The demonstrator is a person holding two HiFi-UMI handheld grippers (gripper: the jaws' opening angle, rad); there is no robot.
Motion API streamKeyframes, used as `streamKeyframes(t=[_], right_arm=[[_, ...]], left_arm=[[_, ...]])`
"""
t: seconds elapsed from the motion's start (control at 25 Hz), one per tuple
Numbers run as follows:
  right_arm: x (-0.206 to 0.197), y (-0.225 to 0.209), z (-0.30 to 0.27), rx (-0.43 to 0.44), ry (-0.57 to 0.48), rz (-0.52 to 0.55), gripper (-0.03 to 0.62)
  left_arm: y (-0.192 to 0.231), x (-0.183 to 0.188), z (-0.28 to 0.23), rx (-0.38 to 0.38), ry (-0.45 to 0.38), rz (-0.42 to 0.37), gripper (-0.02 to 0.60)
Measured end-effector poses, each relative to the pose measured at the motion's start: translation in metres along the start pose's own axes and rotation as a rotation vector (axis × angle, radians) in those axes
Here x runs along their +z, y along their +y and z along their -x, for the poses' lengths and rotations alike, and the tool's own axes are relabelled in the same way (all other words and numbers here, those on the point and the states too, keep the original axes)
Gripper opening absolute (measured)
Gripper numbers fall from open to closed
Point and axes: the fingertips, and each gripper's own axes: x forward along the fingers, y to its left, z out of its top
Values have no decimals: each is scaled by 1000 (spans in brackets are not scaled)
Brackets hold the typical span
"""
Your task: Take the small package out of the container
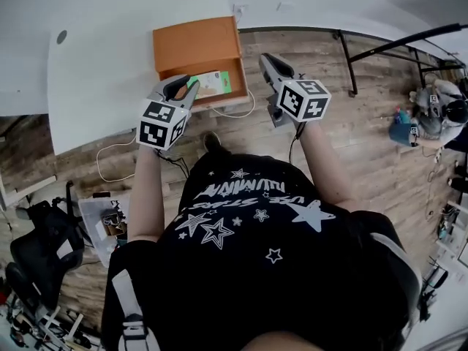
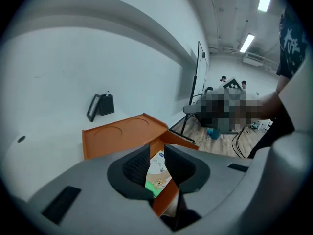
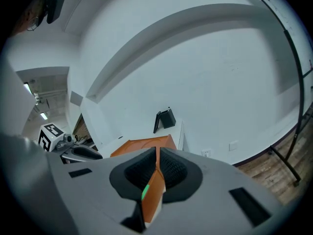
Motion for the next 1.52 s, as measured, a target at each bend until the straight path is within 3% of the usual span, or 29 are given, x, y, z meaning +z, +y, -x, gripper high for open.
streamKeyframes(t=[0.16,0.32,0.48,0.72,1.12,1.52], right_arm=[[2,-10,-10,-45,-7,-19,55],[2,-18,-13,-88,-12,-31,55],[1,-23,-18,-122,-16,-45,55],[-4,-20,-19,-142,-10,-50,55],[-3,-23,-17,-156,-16,-64,55],[-9,-14,-19,-150,-1,-72,55]], left_arm=[[2,-7,-24,-114,74,-36,187],[3,-28,-41,-174,200,-152,282],[10,-41,-59,-203,266,-288,288],[2,-62,-71,-278,386,-405,319],[0,-78,-86,-275,536,-520,351],[2,-90,-90,-222,710,-532,351]])
